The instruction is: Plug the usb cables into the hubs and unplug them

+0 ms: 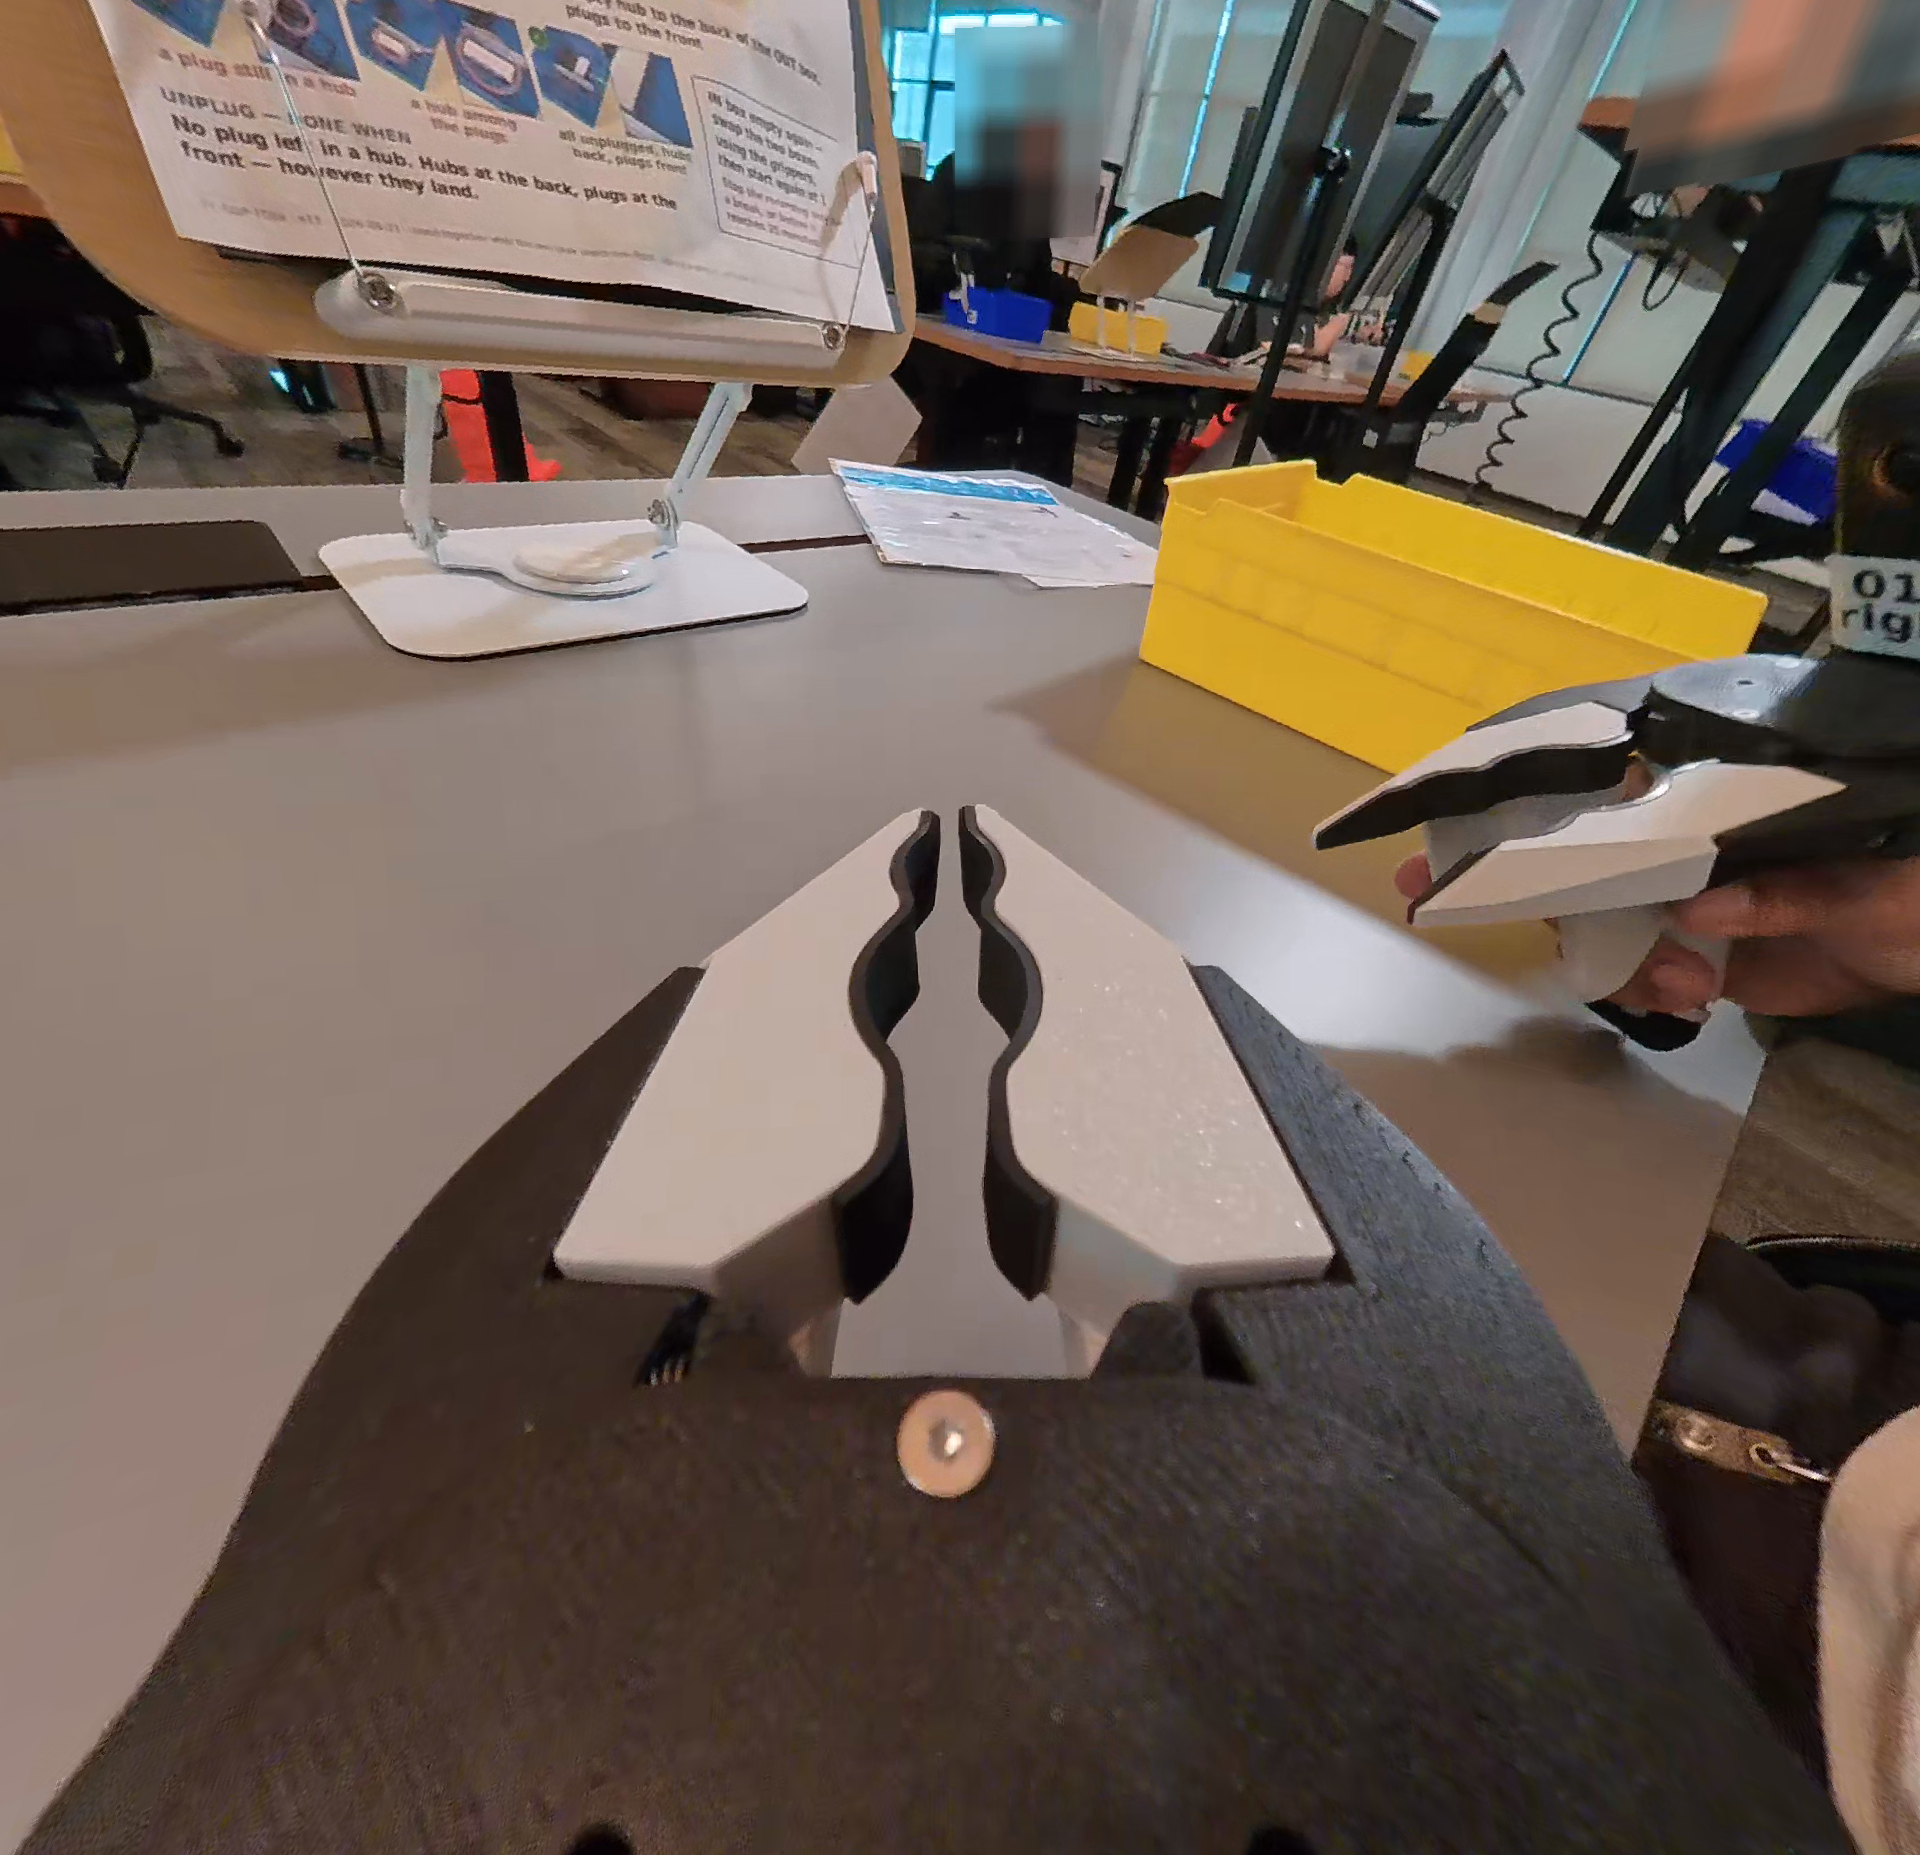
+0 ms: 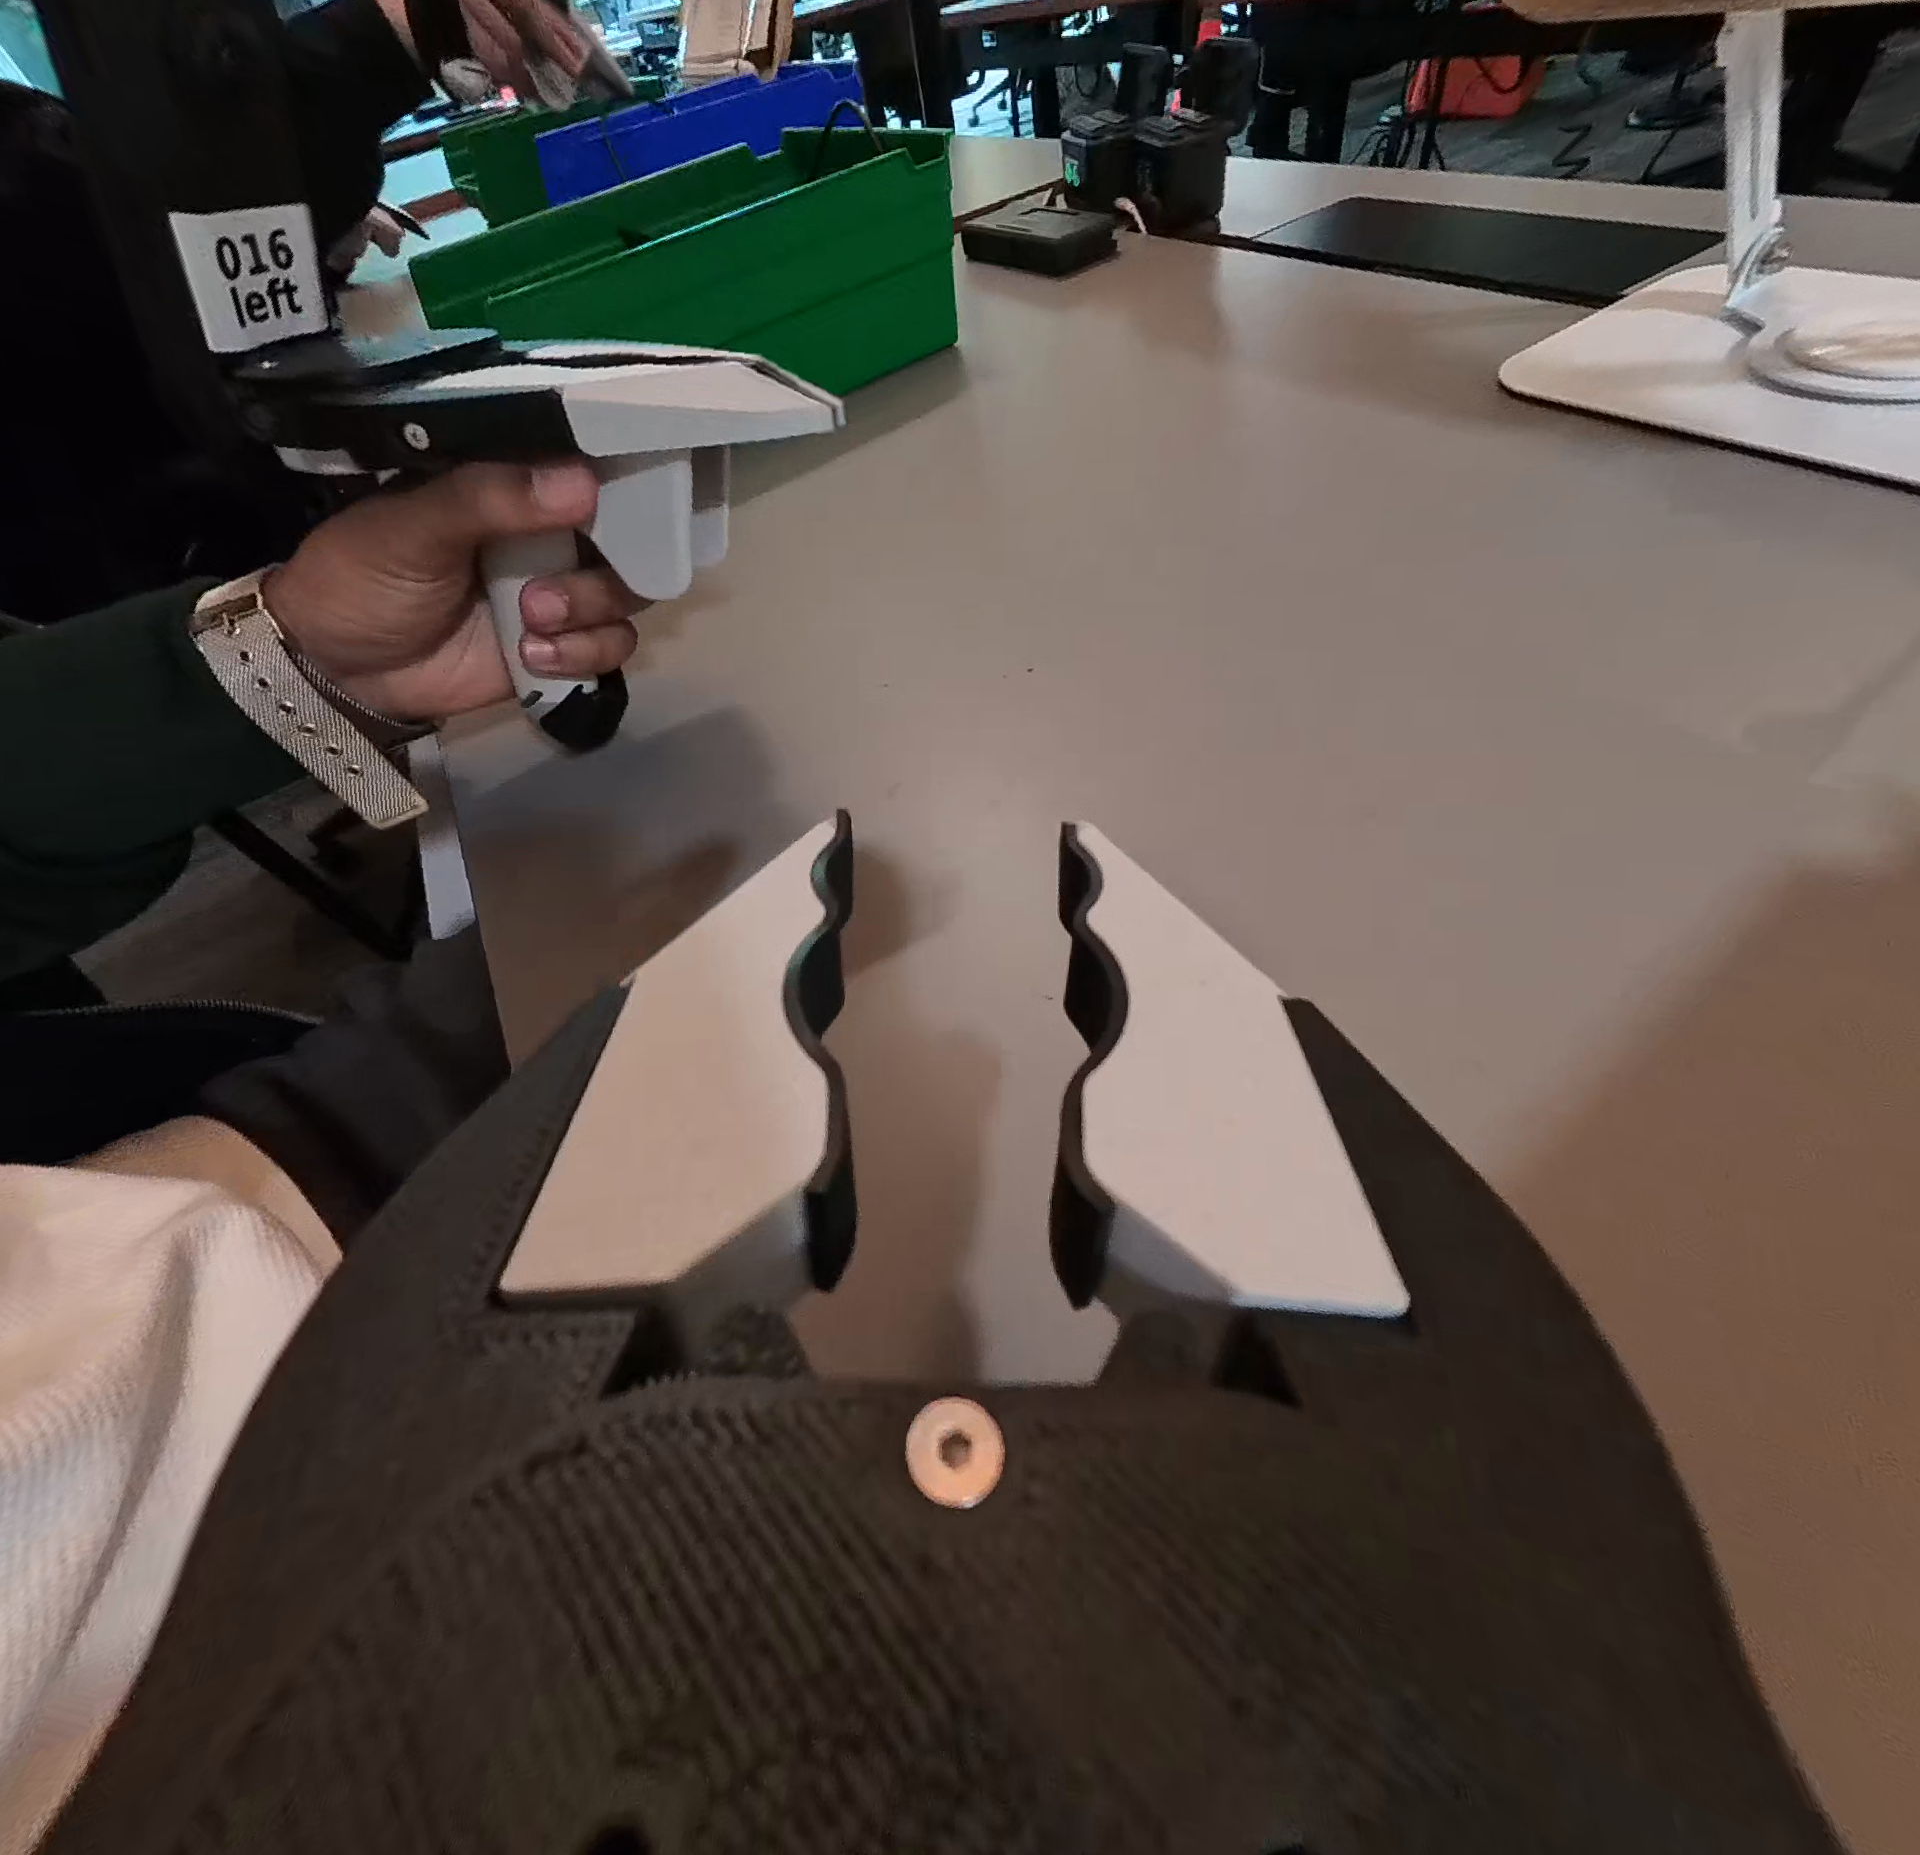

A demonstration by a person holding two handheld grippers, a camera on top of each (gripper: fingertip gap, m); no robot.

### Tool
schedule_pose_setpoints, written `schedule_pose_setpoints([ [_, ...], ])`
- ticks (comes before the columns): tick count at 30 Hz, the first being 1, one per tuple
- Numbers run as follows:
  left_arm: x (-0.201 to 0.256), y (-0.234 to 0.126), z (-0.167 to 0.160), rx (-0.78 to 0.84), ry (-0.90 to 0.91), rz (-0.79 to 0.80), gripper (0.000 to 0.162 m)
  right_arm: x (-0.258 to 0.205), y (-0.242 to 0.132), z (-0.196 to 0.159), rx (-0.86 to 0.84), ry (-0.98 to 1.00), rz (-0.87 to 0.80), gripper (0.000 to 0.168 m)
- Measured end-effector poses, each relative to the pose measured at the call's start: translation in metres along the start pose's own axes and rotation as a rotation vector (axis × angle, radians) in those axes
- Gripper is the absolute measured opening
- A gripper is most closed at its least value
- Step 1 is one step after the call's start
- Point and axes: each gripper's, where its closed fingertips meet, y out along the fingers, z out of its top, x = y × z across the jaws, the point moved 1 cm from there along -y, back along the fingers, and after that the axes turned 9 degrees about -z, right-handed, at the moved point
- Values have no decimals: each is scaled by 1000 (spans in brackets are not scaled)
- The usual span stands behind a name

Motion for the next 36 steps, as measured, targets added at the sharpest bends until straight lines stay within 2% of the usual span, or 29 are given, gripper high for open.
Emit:
schedule_pose_setpoints([
  [1,0,2,-1,-9,14,-3,4,-1,0,0,0,-5,0,39],
  [4,-3,7,-5,-53,63,-5,8,-1,-1,1,7,-2,-1,38],
  [6,-17,4,-3,-72,102,72,10,2,-3,1,11,3,-8,37],
  [8,-46,-14,17,9,124,270,28,4,-5,0,10,11,-16,37],
  [10,-66,-40,47,118,148,398,28,7,-10,-2,10,23,-34,37],
  [12,-89,-66,77,138,201,476,27,13,-18,-4,13,29,-72,37],
  [15,-141,-107,110,12,284,570,30,20,-33,-9,28,21,-119,34],
  [18,-205,-137,117,-261,381,559,24,28,-48,-9,54,59,-141,32],
  [20,-251,-156,111,-499,424,525,25,30,-55,-7,82,110,-145,32],
  [22,-286,-170,98,-699,359,432,21,34,-57,-5,95,139,-163,32],
  [25,-318,-181,78,-869,206,282,22,41,-53,1,101,75,-226,33],
  [27,-339,-188,60,-981,150,240,27,43,-46,4,86,0,-242,33],
  [29,-367,-202,38,-1136,169,268,35,43,-36,8,71,-73,-239,33],
  [31,-386,-205,22,-1197,148,288,41,45,-25,10,53,-121,-239,33],
  [36,-387,-175,2,-1116,-22,148,53,53,2,1,4,-66,-188,30],
])
